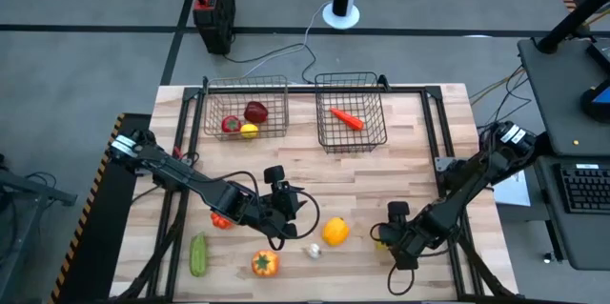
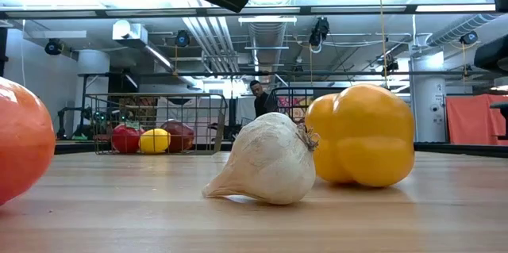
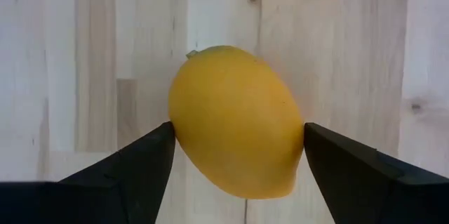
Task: Sort produce into baskets
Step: Put the lemon into the gold wire basket
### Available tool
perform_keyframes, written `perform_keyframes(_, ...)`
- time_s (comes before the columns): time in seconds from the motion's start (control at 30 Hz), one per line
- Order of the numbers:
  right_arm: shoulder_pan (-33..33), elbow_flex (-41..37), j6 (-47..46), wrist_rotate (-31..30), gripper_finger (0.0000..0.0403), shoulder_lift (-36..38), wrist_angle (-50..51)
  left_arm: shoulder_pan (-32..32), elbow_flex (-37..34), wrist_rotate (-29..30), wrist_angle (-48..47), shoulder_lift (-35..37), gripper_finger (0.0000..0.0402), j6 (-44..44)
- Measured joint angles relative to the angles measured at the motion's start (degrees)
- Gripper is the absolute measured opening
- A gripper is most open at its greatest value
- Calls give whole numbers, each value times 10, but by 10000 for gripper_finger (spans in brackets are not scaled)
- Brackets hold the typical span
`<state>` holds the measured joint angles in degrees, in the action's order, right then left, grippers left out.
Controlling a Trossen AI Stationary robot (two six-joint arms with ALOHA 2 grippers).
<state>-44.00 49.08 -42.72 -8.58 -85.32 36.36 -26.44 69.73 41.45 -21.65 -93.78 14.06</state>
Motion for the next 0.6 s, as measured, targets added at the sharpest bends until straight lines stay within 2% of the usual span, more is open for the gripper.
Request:
perform_keyframes(0.17, 6, -12, -15, -4, 331, -7, 14, 0, 0, 0, 0, 0, 141, 0)
perform_keyframes(0.3, 8, -15, 8, -10, 343, -4, 7, 0, 0, 0, 1, 0, 141, 0)
perform_keyframes(0.6, 17, -16, 30, -22, 334, -3, -10, 0, 0, 0, 1, 0, 141, 0)
